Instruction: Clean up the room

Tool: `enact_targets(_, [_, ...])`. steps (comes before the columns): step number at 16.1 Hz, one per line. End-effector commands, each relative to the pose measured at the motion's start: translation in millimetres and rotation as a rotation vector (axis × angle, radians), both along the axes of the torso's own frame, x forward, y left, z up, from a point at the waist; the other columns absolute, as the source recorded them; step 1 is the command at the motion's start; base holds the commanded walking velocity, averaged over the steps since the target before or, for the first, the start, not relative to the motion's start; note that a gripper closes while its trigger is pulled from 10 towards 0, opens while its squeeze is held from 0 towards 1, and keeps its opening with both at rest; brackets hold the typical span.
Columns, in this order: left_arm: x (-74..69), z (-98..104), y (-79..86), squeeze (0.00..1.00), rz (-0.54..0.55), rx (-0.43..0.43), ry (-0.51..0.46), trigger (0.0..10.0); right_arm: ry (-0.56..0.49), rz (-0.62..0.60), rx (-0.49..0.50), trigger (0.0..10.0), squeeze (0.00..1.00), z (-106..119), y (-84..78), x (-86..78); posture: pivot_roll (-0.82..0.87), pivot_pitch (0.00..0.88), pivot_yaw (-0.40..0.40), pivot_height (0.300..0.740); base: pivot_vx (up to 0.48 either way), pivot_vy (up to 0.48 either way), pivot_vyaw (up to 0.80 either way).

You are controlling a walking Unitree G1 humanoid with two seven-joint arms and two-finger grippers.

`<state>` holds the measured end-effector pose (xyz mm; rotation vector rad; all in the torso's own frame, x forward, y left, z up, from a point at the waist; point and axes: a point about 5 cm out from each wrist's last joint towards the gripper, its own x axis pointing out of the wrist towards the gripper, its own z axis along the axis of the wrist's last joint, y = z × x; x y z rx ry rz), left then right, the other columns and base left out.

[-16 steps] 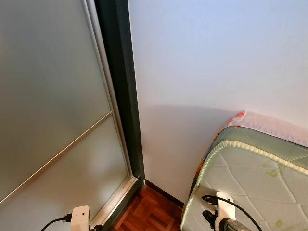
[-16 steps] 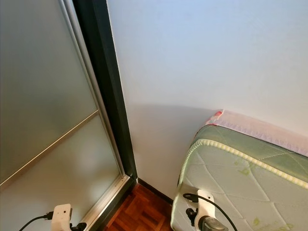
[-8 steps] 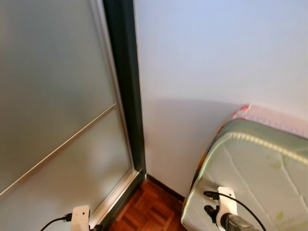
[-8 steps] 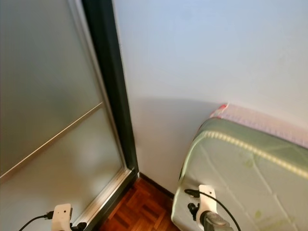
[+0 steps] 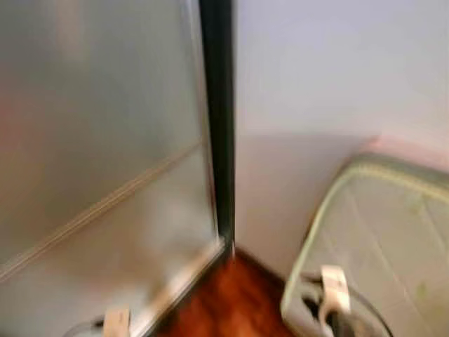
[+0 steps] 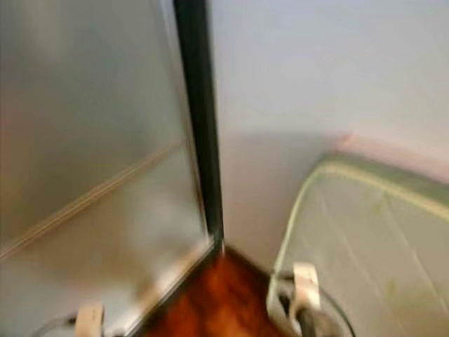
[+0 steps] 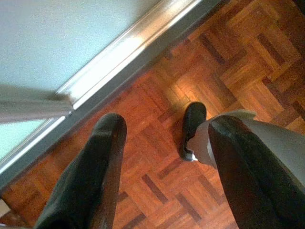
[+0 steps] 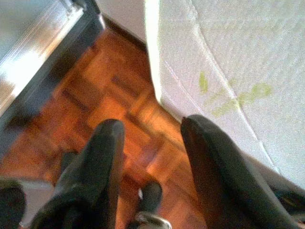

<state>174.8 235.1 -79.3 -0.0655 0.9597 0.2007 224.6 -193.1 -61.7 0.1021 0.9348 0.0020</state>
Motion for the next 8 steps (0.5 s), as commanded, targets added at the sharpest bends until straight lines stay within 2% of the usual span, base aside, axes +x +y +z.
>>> enact_targets(1, [4.1,2.1,0.4,0.00,-0.015,0.009,-0.009,10.0,0.001,-0.001,0.005,10.0,0.00,-0.4,0.9,-0.4,0.11,0.000,-0.002,0.740,-0.270,0.000,0.00])
enact_targets(8, [5.0,2.5,0.7,0.00,-0.015,0.009,-0.010,10.0,-0.004,-0.001,0.014,10.0,0.00,0.3,1.6,0.8,0.11,0.000,-0.004,0.740,-0.271,0.000,0.00])
